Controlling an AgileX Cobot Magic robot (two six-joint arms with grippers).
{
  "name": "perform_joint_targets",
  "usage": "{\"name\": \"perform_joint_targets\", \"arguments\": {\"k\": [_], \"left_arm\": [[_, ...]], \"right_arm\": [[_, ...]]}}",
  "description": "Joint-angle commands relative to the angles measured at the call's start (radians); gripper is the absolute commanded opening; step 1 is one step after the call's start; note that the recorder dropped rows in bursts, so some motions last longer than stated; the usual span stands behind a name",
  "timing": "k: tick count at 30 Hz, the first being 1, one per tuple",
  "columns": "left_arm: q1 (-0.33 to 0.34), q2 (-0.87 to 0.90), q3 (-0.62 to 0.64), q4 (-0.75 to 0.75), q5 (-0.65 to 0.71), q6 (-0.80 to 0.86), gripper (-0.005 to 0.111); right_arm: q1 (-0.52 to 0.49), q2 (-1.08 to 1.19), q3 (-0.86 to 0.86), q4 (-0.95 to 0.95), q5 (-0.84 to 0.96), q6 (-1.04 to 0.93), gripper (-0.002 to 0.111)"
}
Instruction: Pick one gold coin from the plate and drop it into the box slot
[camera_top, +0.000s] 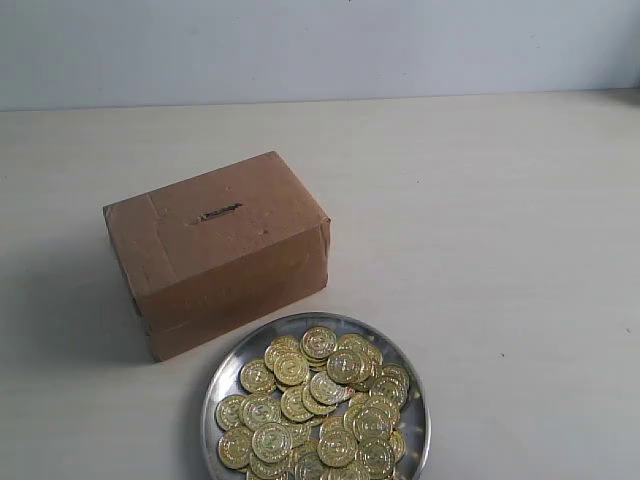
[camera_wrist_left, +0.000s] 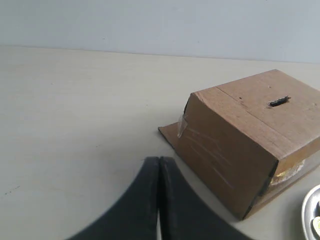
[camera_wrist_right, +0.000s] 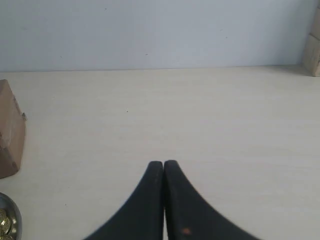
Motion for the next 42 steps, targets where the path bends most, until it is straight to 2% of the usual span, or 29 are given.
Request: {"name": "perform_joint_targets", "arguments": {"k": [1,31,42], "left_arm": [[-0.006,-0.005,0.003,-0.012,-0.006,-0.007,0.0],[-0.006,-0.005,0.003,-0.012,-0.006,-0.007,0.0],[-0.006,-0.005,0.003,-0.012,-0.006,-0.007,0.0]], "right_arm": [[-0.004,-0.005,0.005,0.0,-0.004,-0.008,0.0],[-0.004,-0.005,0.005,0.0,-0.006,-0.008,0.0],[-0.004,-0.005,0.005,0.038,-0.105,0.003,0.0]]}}
